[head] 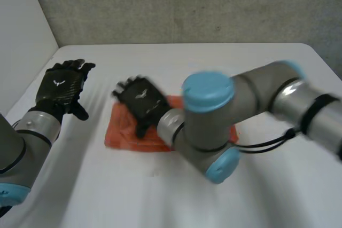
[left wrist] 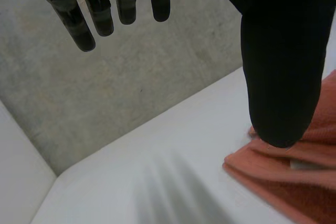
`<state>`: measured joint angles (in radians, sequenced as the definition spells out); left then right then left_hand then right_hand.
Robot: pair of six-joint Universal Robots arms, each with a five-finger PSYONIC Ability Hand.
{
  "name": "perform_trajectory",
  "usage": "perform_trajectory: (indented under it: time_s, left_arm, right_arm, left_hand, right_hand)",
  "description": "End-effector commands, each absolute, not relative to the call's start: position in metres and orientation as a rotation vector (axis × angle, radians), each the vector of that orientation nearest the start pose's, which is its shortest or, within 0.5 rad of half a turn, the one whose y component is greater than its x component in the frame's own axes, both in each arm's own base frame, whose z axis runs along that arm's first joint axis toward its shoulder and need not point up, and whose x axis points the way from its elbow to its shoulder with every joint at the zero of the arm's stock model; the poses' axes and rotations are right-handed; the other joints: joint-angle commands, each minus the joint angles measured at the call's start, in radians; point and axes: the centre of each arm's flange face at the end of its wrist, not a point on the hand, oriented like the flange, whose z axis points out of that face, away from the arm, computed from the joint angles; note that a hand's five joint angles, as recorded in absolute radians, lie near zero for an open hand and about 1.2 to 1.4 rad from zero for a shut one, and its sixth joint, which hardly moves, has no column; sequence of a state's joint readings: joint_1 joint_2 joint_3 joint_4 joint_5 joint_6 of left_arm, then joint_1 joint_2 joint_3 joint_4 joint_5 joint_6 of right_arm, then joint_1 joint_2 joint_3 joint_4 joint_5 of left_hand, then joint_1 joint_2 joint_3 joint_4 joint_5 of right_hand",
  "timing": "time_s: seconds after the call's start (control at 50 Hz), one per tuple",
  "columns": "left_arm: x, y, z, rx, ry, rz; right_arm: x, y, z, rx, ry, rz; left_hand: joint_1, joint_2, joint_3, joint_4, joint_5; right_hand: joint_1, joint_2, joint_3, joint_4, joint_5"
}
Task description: Fold the laundry
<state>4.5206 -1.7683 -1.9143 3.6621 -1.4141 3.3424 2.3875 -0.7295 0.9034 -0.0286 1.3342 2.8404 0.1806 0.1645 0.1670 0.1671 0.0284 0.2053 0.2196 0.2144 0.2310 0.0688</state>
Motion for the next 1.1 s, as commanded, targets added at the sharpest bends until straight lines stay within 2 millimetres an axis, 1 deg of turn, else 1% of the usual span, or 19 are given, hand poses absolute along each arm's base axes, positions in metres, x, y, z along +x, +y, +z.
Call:
perform_trajectory:
  time_s: [0.02,0.06,0.08,0.12,0.14,0.18,0.24,0.28,0.34,0.42,0.68,0.76,0.9,0.94,0.96,0.98,1.0,1.02,1.1]
  left_arm:
    - [-0.235,-0.274,0.207,0.735,2.21,-2.374]
    - [-0.254,-0.265,0.204,0.81,2.234,-2.401]
    - [-0.254,-0.265,0.204,0.81,2.234,-2.402]
    - [-0.279,-0.257,0.19,0.915,2.294,-2.393]
    - [-0.279,-0.257,0.19,0.916,2.295,-2.393]
    - [-0.303,-0.251,0.179,1.006,2.321,-2.398]
    - [-0.308,-0.252,0.17,1.032,2.341,-2.371]
    - [-0.315,-0.255,0.151,1.067,2.385,-2.31]
    - [-0.316,-0.257,0.138,1.077,2.432,-2.246]
    - [-0.315,-0.258,0.132,1.075,2.465,-2.196]
    - [-0.291,-0.277,0.131,0.844,2.439,-2.119]
    - [-0.282,-0.284,0.13,0.782,2.429,-2.091]
    - [-0.278,-0.28,0.125,0.851,2.36,-2.023]
    - [-0.276,-0.278,0.123,0.877,2.337,-2.002]
    - [-0.275,-0.276,0.123,0.896,2.32,-1.984]
    - [-0.273,-0.274,0.124,0.906,2.306,-1.974]
    - [-0.273,-0.274,0.124,0.907,2.306,-1.974]
    - [-0.273,-0.271,0.126,0.911,2.3,-1.974]
    - [-0.271,-0.266,0.132,0.911,2.294,-1.985]
  right_arm:
    - [0.377,-0.251,0.219,-1.114,1.817,-1.783]
    - [0.349,-0.259,0.213,-1.082,1.919,-1.766]
    - [0.349,-0.259,0.213,-1.082,1.92,-1.766]
    - [0.312,-0.276,0.196,-1.033,2.069,-1.733]
    - [0.312,-0.276,0.196,-1.032,2.07,-1.732]
    - [0.282,-0.286,0.177,-0.973,2.191,-1.682]
    - [0.267,-0.288,0.163,-0.946,2.237,-1.654]
    - [0.264,-0.288,0.156,-0.944,2.239,-1.646]
    - [0.259,-0.29,0.141,-0.941,2.232,-1.631]
    - [0.257,-0.288,0.127,-0.942,2.229,-1.592]
    - [0.258,-0.286,0.12,-0.832,2.216,-1.547]
    - [0.259,-0.288,0.111,-0.817,2.207,-1.55]
    - [0.261,-0.29,0.105,-0.821,2.21,-1.547]
    - [0.261,-0.291,0.106,-0.818,2.209,-1.562]
    - [0.261,-0.291,0.106,-0.818,2.209,-1.562]
    - [0.261,-0.292,0.106,-0.817,2.204,-1.572]
    - [0.261,-0.292,0.106,-0.817,2.204,-1.572]
    - [0.26,-0.292,0.107,-0.817,2.2,-1.583]
    - [0.254,-0.295,0.113,-0.79,2.227,-1.622]
  left_hand:
    - [-0.006,0.01,0.008,0.007,-0.028]
    - [-0.005,0.011,0.008,0.008,-0.028]
    - [-0.005,0.011,0.008,0.008,-0.028]
    - [-0.002,0.014,0.011,0.011,-0.025]
    - [-0.002,0.014,0.011,0.011,-0.025]
    - [-0.002,0.014,0.011,0.011,-0.025]
    - [-0.002,0.014,0.011,0.011,-0.025]
    - [0.001,0.017,0.014,0.014,-0.022]
    - [0.001,0.017,0.014,0.014,-0.022]
    - [0.001,0.017,0.014,0.014,-0.022]
    - [0.001,0.017,0.014,0.014,-0.022]
    - [0.003,0.02,0.017,0.017,-0.019]
    - [0.004,0.02,0.017,0.017,-0.019]
    - [0.001,0.017,0.014,0.014,-0.022]
    - [0.001,0.017,0.014,0.014,-0.022]
    - [0.001,0.017,0.014,0.014,-0.022]
    - [0.001,0.017,0.014,0.014,-0.022]
    - [-0.002,0.014,0.011,0.011,-0.025]
    - [-0.002,0.014,0.011,0.011,-0.025]
  right_hand:
    - [-0.031,-0.045,-0.04,-0.056,-0.069]
    - [-0.031,-0.045,-0.04,-0.056,-0.069]
    - [-0.031,-0.045,-0.04,-0.056,-0.069]
    - [-0.031,-0.045,-0.04,-0.056,-0.069]
    - [-0.031,-0.045,-0.04,-0.056,-0.069]
    - [0.002,-0.012,-0.007,-0.023,-0.036]
    - [0.012,-0.002,0.003,-0.014,-0.026]
    - [0.018,0.003,0.009,-0.008,-0.02]
    - [0.041,0.027,0.032,0.015,0.003]
    - [0.094,0.08,0.085,0.068,0.056]
    - [0.308,0.294,0.299,0.283,0.27]
    - [0.498,0.484,0.489,0.473,0.46]
    - [0.622,0.608,0.613,0.597,0.584]
    - [0.821,0.807,0.812,0.795,0.783]
    - [0.822,0.808,0.813,0.796,0.784]
    - [0.973,0.959,0.964,0.948,0.935]
    - [0.975,0.96,0.966,0.949,0.937]
    - [1.189,1.175,1.18,1.163,1.151]
    - [1.191,1.177,1.182,1.165,1.153]
